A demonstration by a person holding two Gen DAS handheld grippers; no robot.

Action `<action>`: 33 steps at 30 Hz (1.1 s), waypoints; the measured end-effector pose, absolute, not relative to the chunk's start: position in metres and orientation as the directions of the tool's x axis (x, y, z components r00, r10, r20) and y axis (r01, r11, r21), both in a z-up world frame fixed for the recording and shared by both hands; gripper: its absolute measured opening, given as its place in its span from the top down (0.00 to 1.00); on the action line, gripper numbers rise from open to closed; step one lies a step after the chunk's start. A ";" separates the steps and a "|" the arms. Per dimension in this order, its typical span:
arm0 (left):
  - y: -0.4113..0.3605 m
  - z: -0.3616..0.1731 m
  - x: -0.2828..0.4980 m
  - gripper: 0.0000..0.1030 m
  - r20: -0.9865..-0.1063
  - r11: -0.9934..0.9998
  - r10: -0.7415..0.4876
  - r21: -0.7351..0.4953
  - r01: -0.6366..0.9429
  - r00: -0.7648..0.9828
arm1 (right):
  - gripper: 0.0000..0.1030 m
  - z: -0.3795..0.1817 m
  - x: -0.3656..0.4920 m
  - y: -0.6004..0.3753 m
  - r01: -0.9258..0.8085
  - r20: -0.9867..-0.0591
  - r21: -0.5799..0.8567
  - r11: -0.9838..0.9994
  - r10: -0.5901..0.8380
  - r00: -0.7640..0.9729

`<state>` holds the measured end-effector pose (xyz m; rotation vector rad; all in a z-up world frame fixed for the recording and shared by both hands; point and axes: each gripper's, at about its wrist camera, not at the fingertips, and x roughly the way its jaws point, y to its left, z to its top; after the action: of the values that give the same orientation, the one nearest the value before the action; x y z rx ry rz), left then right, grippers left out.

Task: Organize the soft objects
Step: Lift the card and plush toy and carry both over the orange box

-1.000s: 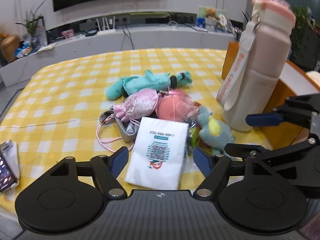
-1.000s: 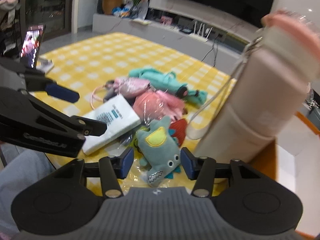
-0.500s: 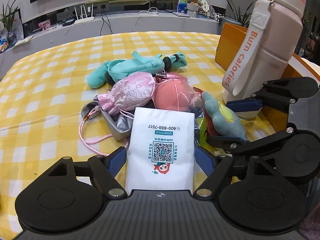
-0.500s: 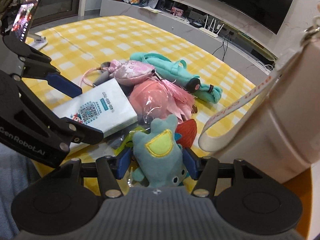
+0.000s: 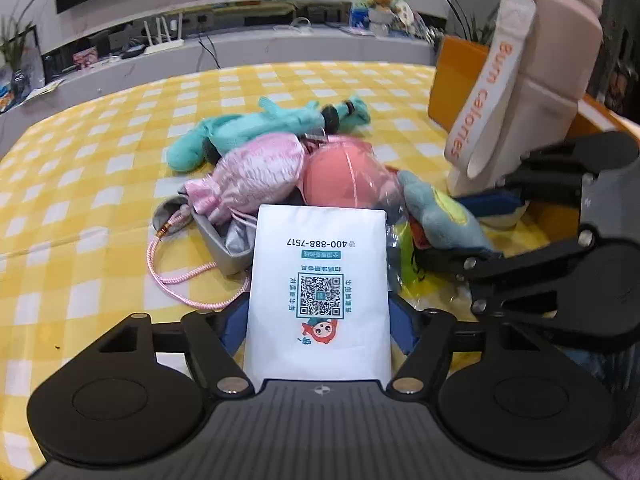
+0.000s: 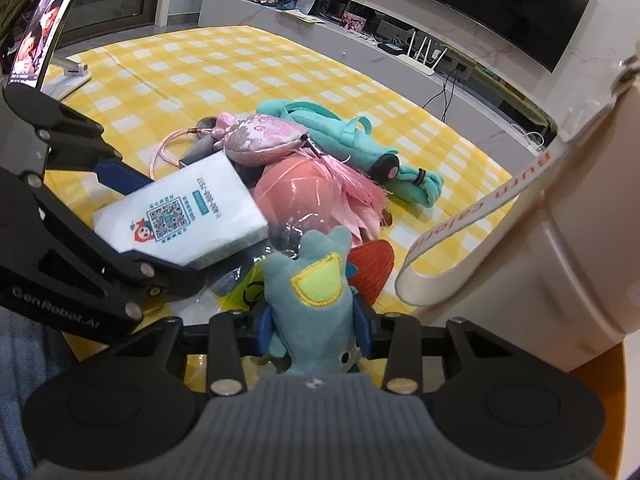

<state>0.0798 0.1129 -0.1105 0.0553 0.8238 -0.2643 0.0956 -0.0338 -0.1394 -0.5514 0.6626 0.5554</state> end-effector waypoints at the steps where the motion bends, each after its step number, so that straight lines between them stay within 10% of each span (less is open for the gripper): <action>1: 0.113 -0.108 0.078 0.27 -0.724 0.966 -0.211 -0.053 0.251 0.657 | 0.64 -0.139 0.094 -0.033 -0.628 -0.687 -0.304 0.716 0.292 0.666; 16: 0.120 -0.055 0.056 0.28 -0.647 0.989 -0.136 -0.047 0.139 0.750 | 0.66 -0.099 0.055 -0.025 -0.558 -0.517 -0.473 0.682 0.298 0.802; 33: 0.097 -0.013 0.011 0.28 -0.647 0.992 -0.128 -0.080 0.100 0.751 | 0.65 -0.031 -0.005 -0.077 -0.655 -0.520 -0.244 0.716 0.473 0.711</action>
<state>0.0115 0.0967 -0.0135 -0.0410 0.7101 -0.1250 -0.0054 -0.0772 -0.0305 -0.4350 0.4466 0.6477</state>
